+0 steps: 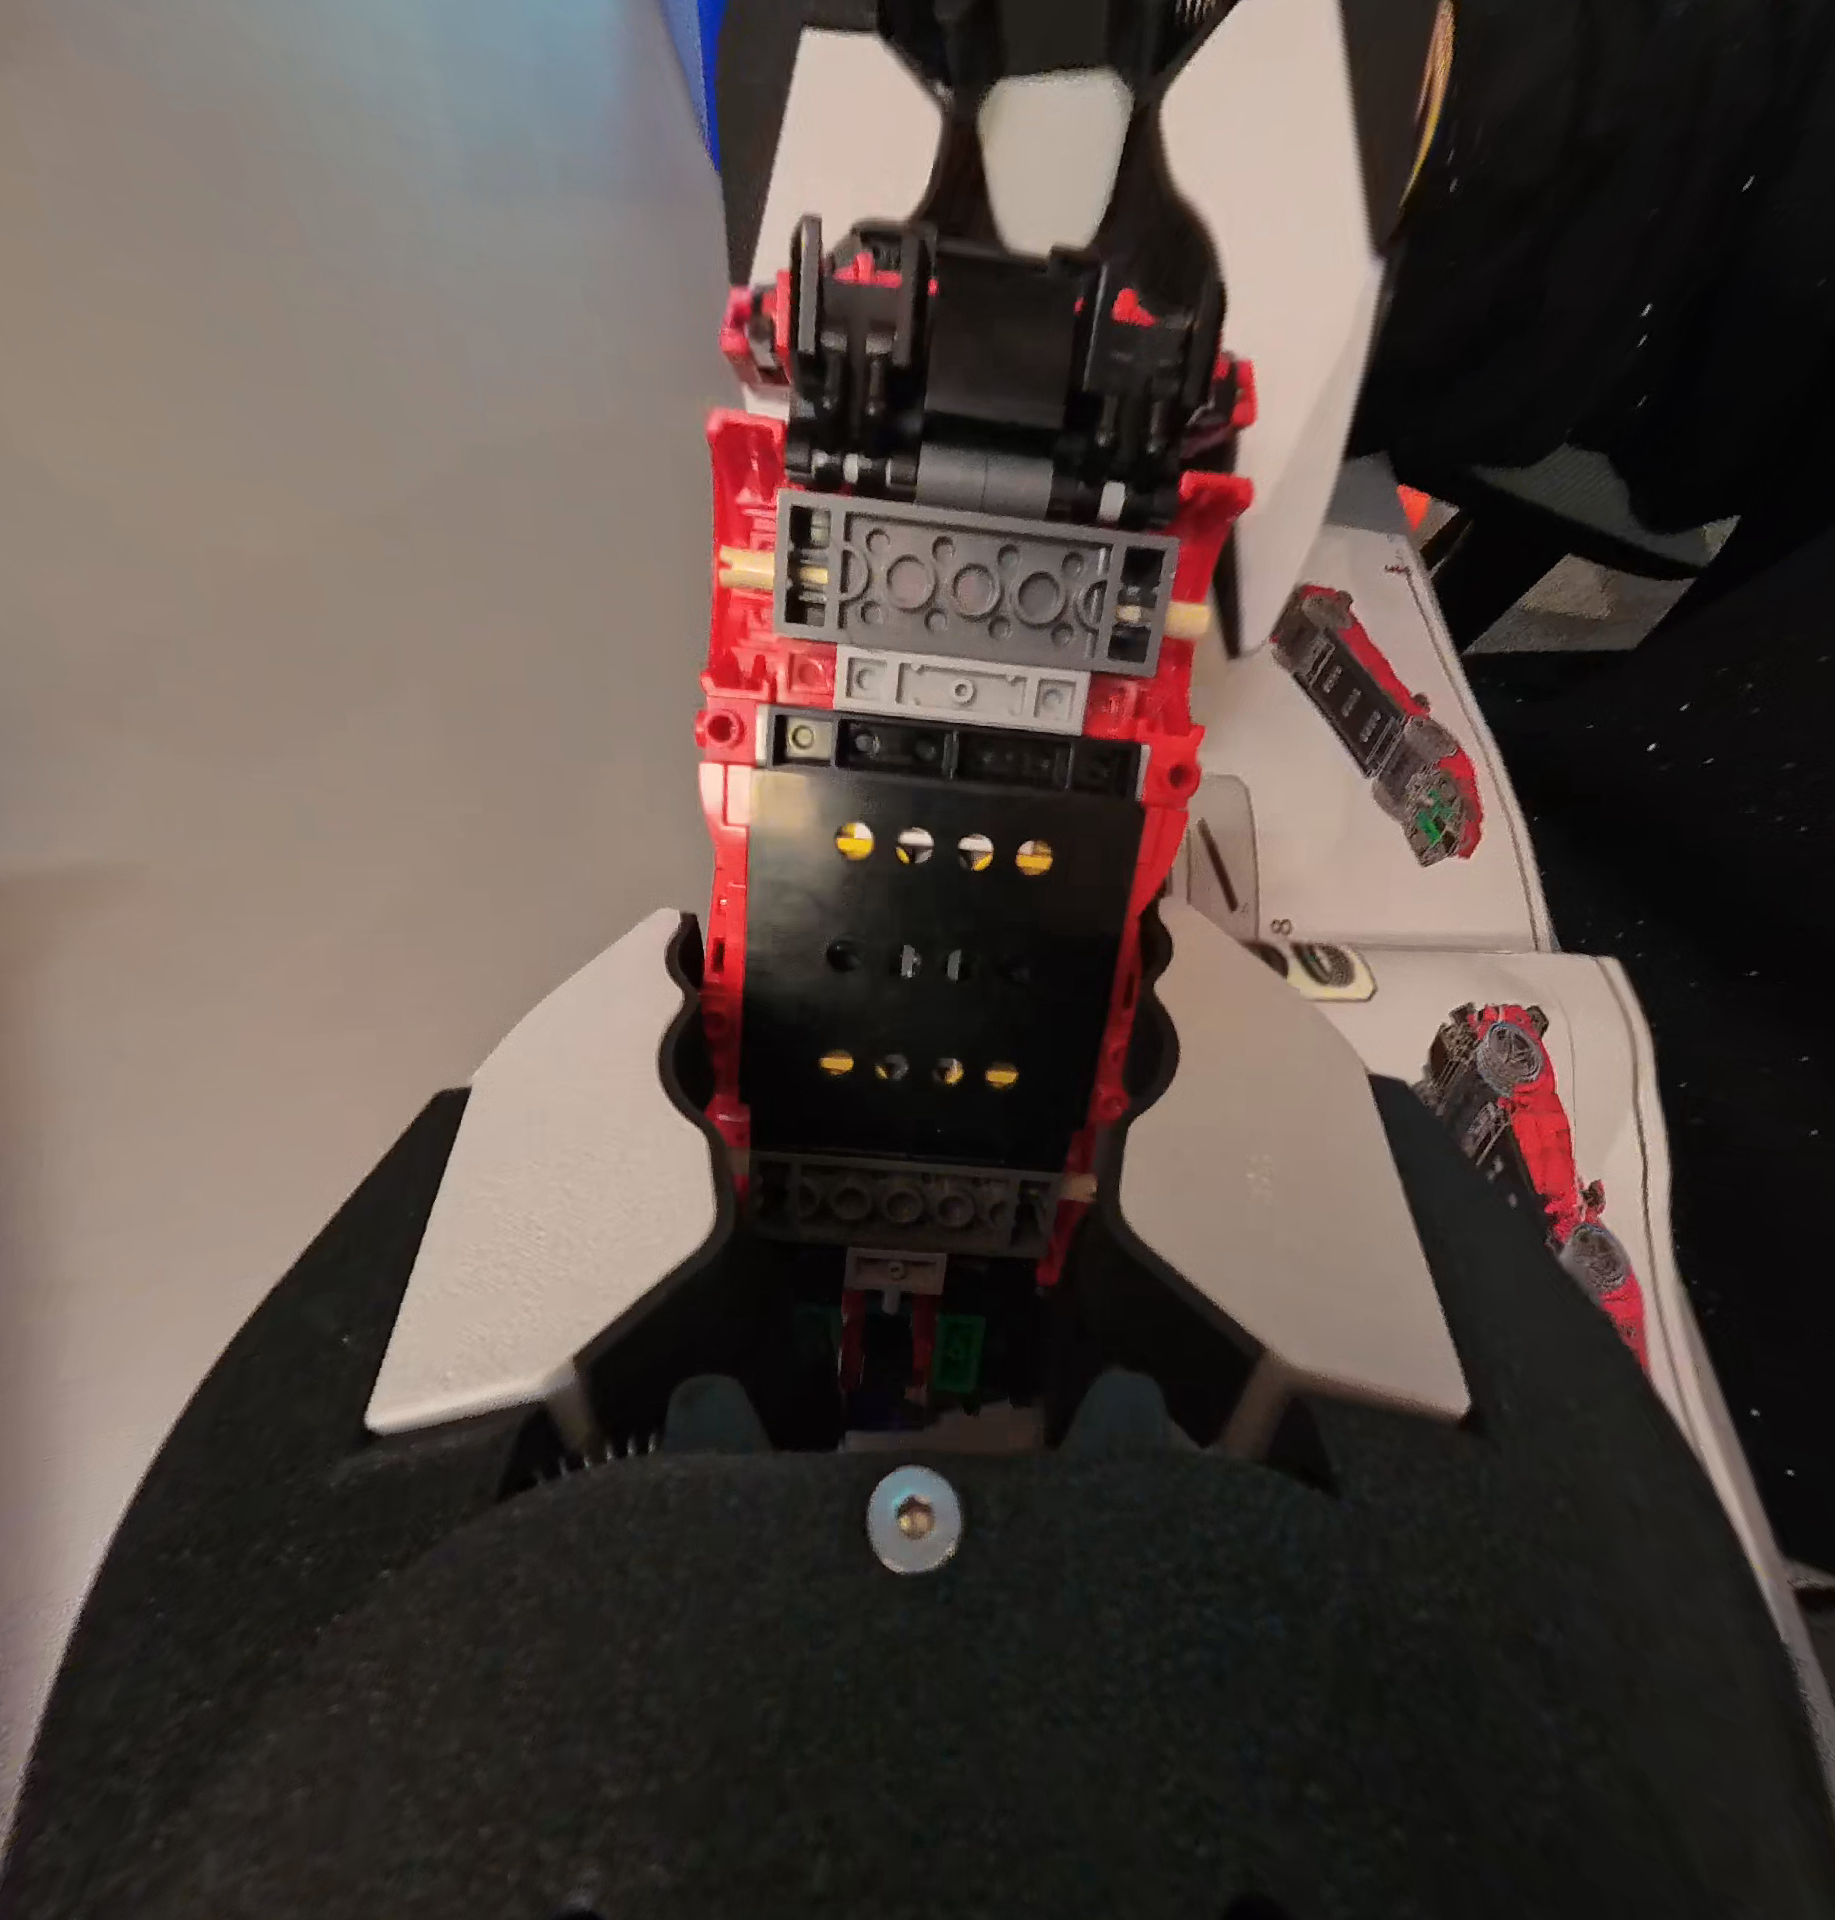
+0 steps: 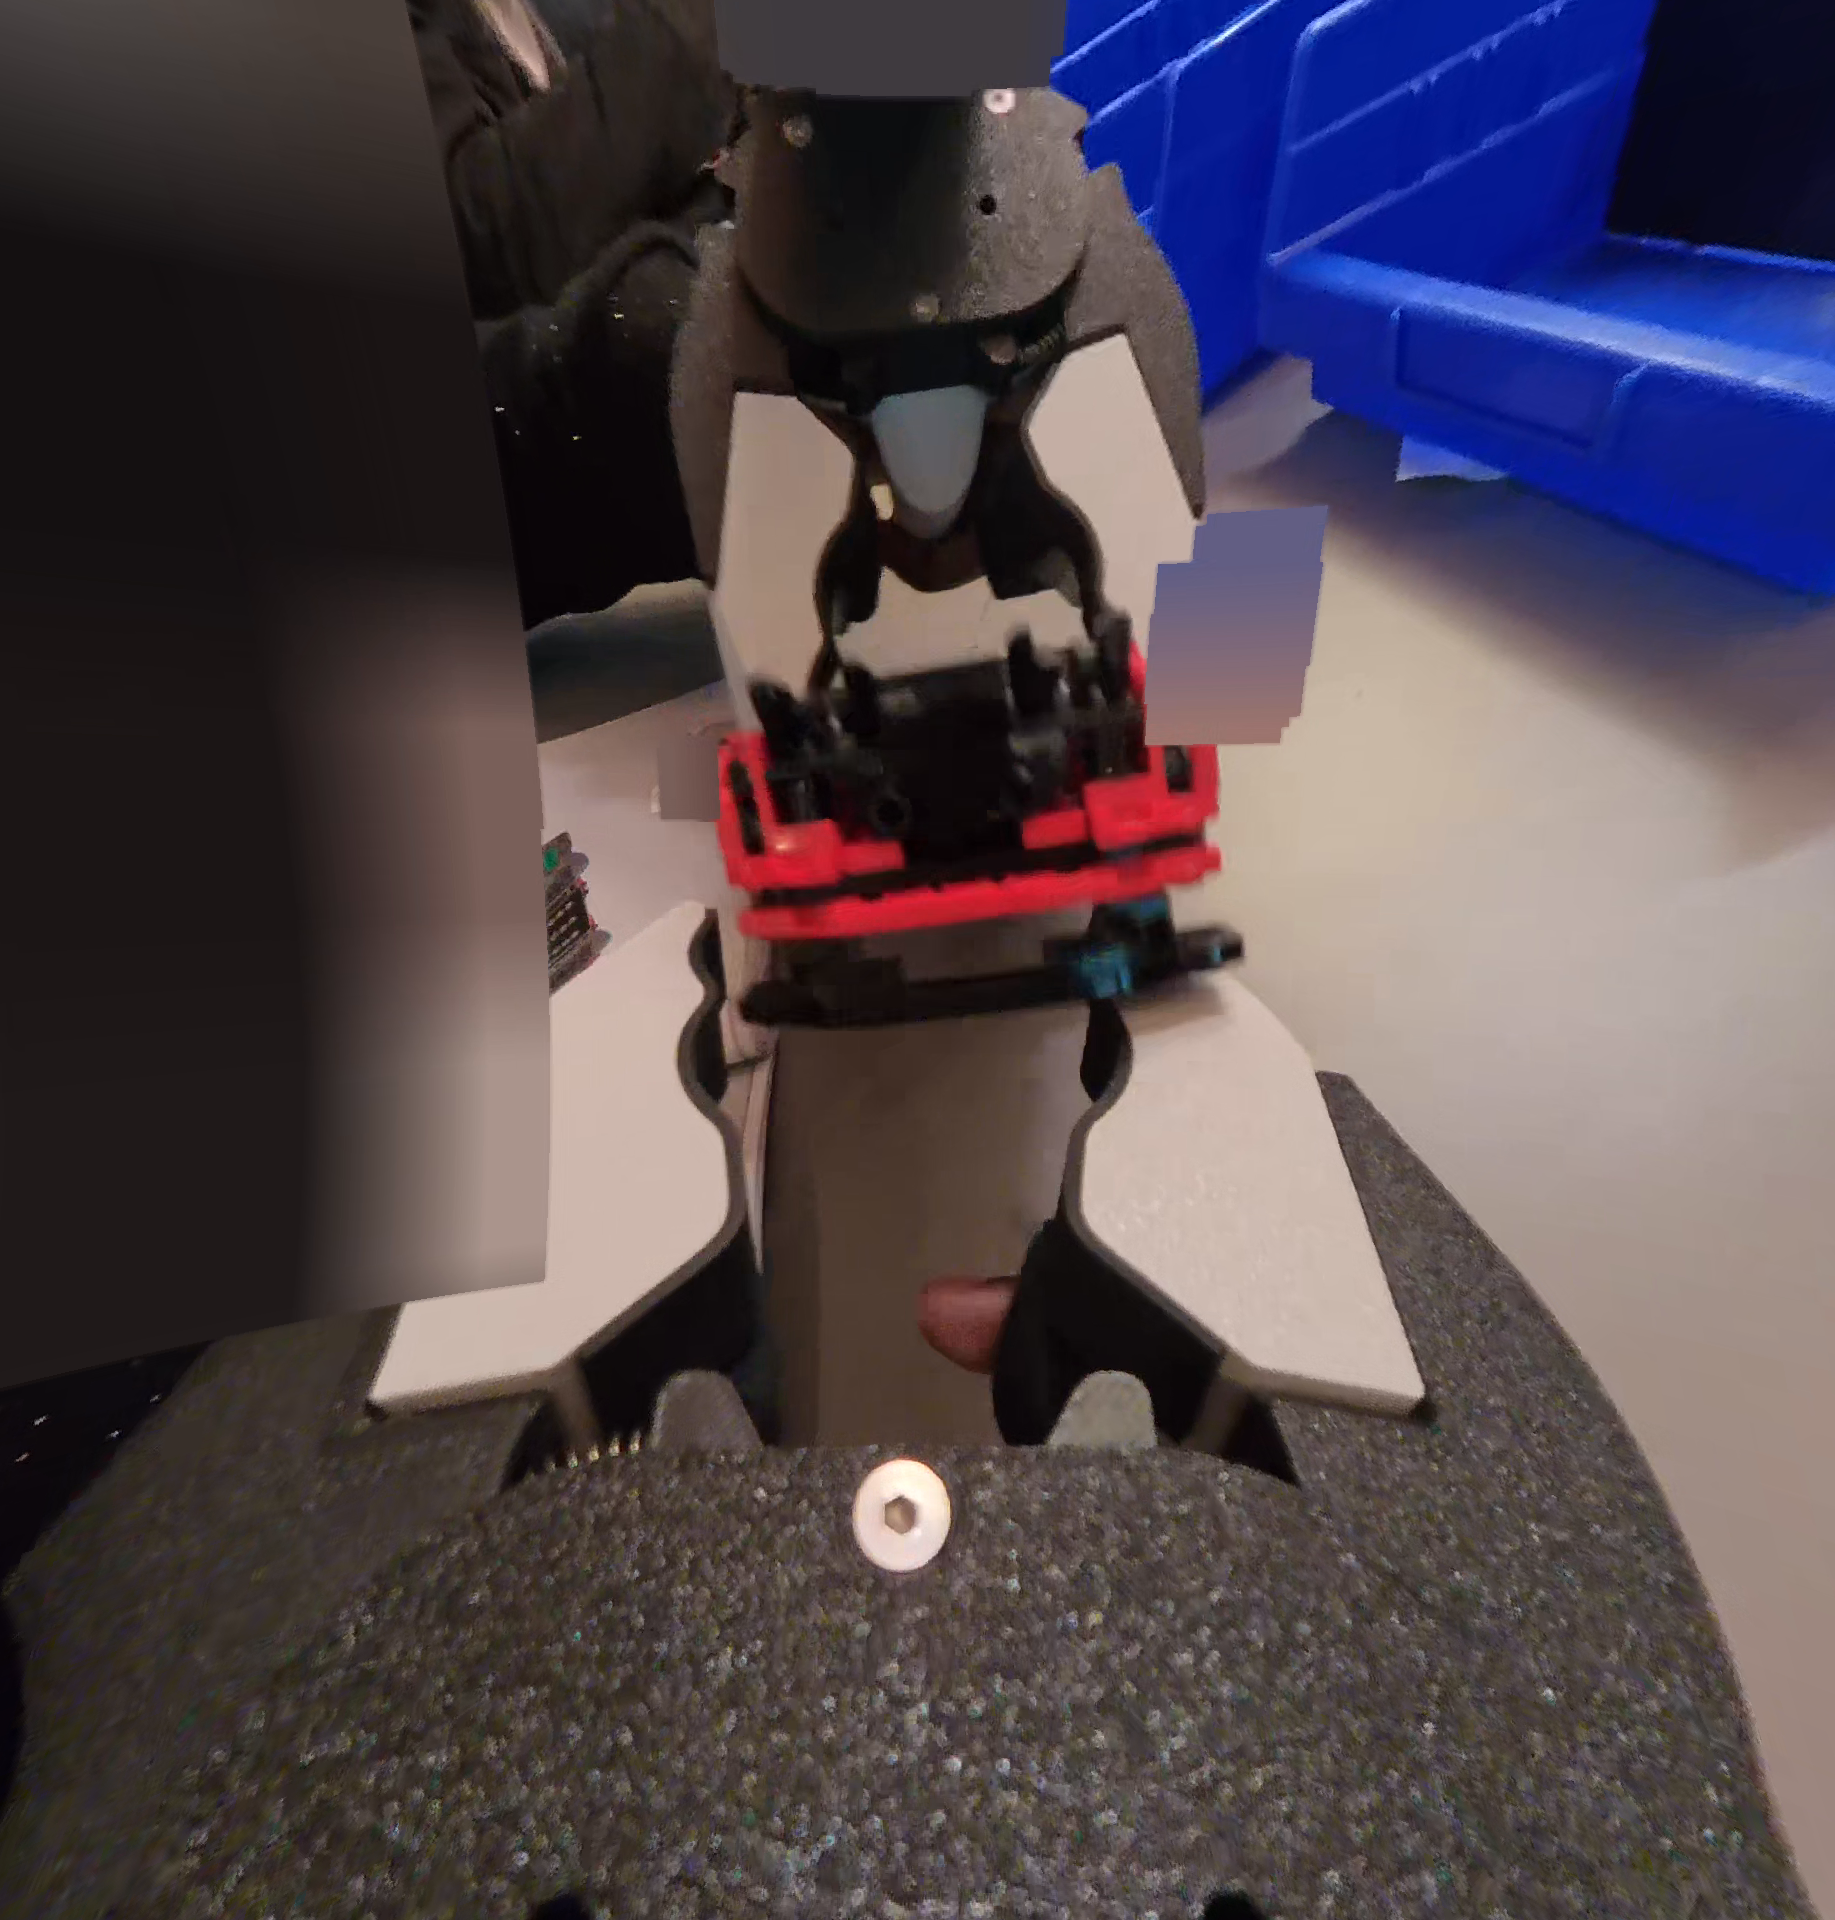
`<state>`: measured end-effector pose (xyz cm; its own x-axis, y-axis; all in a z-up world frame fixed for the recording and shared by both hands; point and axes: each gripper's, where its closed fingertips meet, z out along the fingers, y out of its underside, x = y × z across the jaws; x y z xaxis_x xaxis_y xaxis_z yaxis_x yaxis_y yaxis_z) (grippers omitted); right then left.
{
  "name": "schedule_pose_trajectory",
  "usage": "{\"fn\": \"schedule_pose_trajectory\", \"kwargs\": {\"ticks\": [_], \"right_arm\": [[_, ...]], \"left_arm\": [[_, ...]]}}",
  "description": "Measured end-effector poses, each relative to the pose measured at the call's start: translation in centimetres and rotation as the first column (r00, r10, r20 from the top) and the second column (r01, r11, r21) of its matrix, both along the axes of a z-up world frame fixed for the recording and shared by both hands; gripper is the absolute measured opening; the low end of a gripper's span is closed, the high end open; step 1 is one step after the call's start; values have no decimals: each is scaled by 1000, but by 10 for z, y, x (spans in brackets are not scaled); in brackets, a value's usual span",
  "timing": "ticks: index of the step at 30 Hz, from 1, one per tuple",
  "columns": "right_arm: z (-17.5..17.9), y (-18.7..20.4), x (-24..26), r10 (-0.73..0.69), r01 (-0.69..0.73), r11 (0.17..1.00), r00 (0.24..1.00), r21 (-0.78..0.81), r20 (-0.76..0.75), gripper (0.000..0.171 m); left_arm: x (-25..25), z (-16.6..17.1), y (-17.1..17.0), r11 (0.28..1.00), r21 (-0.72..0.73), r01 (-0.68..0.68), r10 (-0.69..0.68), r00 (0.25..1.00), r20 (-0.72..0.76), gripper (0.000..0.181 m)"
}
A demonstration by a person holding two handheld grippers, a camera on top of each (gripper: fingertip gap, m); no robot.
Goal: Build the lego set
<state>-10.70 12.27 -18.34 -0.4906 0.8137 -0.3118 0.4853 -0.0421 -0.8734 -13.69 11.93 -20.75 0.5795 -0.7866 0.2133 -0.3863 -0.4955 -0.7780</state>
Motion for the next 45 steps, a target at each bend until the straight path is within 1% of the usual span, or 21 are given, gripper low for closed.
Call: {"fn": "schedule_pose_trajectory", "kwargs": {"ticks": [6, 11, 20, 23, 27, 28, 35, 41, 45], "right_arm": [[-15, -7, 10, 76, -76, 997, 993, -7, 95, 66], [-26, -7, 16, 106, -101, 994, 980, -38, 167, 67], [-56, -7, 35, 167, -180, 984, 922, 5, 350, 68], [-67, -5, 41, 168, -199, 979, 899, 35, 405, 68], [-68, -3, 43, 167, -204, 978, 892, 45, 419, 65], [-69, -1, 43, 162, -206, 977, 890, 59, 427, 63], [-72, 6, 51, 139, -246, 955, 868, 169, 477, 66], [-72, 10, 55, 105, -218, 963, 843, 158, 527, 65], [-72, 16, 57, 52, -177, 970, 824, 168, 564, 65]], "left_arm": [[-3, -17, -4, 999, -39, 23, -24, 999, -41, 79], [-3, -27, -5, 998, -44, 44, -48, 995, -89, 79], [-4, -42, -7, 995, -64, 77, -89, 973, -214, 79], [-4, -46, -6, 994, -69, 86, -101, 959, -264, 79], [-4, -49, -7, 993, -74, 96, -115, 939, -323, 79], [-5, -50, -6, 992, -74, 99, -118, 932, -343, 79], [-5, -52, -6, 990, -66, 123, -139, 903, -406, 78], [-4, -55, -8, 989, -85, 122, -147, 893, -426, 79], [-4, -58, -10, 987, -110, 113, -150, 883, -444, 79]]}}
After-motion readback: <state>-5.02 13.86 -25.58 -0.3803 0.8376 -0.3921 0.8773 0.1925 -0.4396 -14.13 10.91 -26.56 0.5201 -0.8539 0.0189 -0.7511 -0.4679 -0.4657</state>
